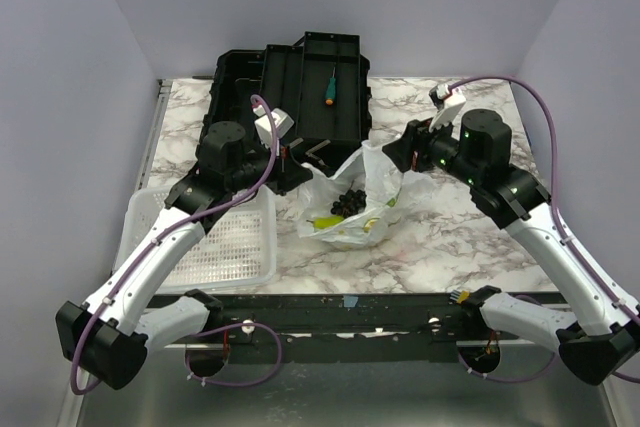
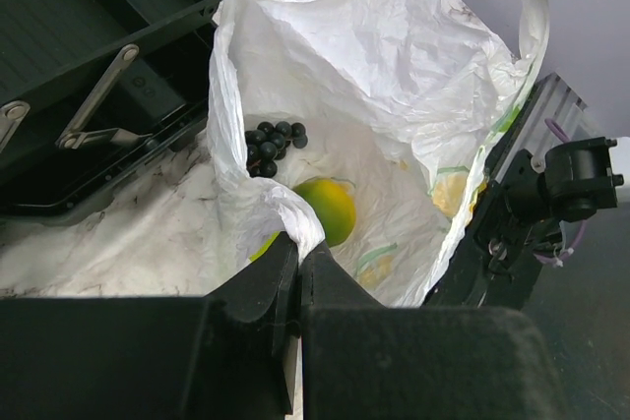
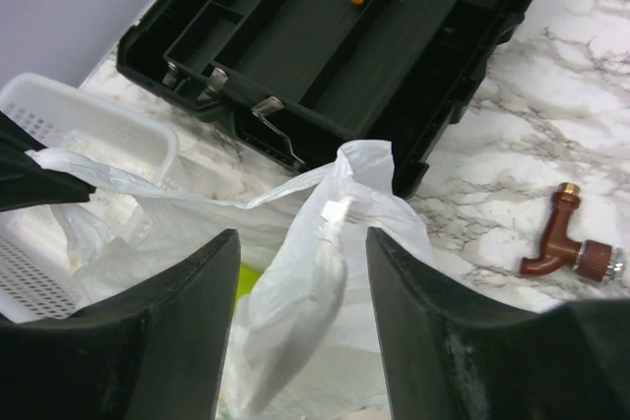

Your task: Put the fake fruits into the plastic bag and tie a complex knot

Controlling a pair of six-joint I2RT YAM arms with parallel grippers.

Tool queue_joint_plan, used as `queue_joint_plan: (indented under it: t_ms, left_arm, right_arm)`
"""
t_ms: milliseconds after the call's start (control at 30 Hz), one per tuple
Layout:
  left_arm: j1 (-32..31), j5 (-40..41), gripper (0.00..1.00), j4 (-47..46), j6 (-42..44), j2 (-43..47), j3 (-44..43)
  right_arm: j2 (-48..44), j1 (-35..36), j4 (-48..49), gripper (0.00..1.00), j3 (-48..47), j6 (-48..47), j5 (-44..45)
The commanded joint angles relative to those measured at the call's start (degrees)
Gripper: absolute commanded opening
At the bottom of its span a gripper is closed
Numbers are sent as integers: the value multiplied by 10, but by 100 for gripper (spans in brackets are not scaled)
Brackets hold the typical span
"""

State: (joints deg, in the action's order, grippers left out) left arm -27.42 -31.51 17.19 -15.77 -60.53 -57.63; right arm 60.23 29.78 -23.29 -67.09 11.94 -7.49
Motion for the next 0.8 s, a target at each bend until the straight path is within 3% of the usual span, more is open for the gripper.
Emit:
queue_joint_plan:
  t_ms: [0,100,167,300,500,600,767]
  left_arm:
    - [-3,8,0,11,18,14,-21]
    - [-2,9,0,25,26,20,-31]
    - [-1,1,0,44,44,29,-51]
    - [-2,-88,0,72,68,41,-133]
    - [-8,-164,0,181,70,-35,-398]
    - [20,-142,0,206,83,-34,-387]
    - [111,-101,0,189,92,13,-252]
  right_arm:
    - [3,0,-11,47,3,-22,2]
    - [-1,0,-3,17,12,-27,8]
    - [-11,0,-4,2,5,-30,5]
    - [-45,0,1,1,-10,-44,-1]
    - [-85,0,-15,1,-38,-55,38]
    - [-88,0,-34,1,-31,-64,99]
    - [-111,0,-41,1,5,-61,87]
